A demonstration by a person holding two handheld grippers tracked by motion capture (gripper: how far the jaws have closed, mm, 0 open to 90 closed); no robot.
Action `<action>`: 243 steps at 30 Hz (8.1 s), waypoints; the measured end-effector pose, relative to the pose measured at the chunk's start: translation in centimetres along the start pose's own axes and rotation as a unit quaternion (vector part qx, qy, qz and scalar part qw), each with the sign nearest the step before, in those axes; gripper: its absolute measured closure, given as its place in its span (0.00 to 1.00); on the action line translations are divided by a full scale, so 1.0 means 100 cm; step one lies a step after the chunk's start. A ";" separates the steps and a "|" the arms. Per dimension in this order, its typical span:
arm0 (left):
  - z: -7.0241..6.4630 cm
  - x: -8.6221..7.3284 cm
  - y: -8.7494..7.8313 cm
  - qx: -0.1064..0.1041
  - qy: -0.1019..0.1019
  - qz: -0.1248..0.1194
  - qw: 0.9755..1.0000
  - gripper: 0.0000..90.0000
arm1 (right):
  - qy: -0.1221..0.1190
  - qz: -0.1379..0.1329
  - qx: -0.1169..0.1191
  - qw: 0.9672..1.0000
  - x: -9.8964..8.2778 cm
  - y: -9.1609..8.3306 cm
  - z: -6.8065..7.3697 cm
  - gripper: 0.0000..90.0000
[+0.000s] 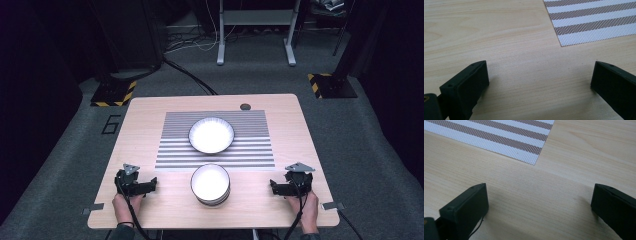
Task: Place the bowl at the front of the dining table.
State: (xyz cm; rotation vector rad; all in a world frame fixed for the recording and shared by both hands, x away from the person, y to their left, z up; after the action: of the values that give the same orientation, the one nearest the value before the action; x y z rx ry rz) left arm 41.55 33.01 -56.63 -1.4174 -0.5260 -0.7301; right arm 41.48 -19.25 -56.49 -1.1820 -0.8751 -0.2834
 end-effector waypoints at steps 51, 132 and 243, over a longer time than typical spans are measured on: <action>-0.044 0.026 -0.022 -0.073 0.074 -0.015 0.995 0.02 | -0.057 -0.007 0.048 0.997 0.040 -0.033 0.037 0.06; -0.108 0.088 -0.097 -0.223 0.117 -0.052 0.966 0.02 | -0.159 0.015 0.166 0.973 0.121 -0.040 0.168 0.08; -0.174 0.082 -0.091 -0.162 0.242 -0.078 0.953 0.92 | -0.208 0.045 0.099 0.972 0.106 -0.002 0.197 0.82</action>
State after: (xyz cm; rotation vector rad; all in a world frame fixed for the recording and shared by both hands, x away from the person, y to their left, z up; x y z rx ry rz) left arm 38.92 14.63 -46.25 -1.4354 -0.1338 -1.2947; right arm 39.50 0.74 -46.56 -1.1073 -1.1814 0.1320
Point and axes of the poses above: each handheld gripper's, and its own axes: y roughly forward along the jaws, x roughly out of its top, z roughly to its left, the point moved 5 cm from there along y, roughly forward along the jaws, and after that the axes turned 9 degrees about x, right-handed, at the moved point
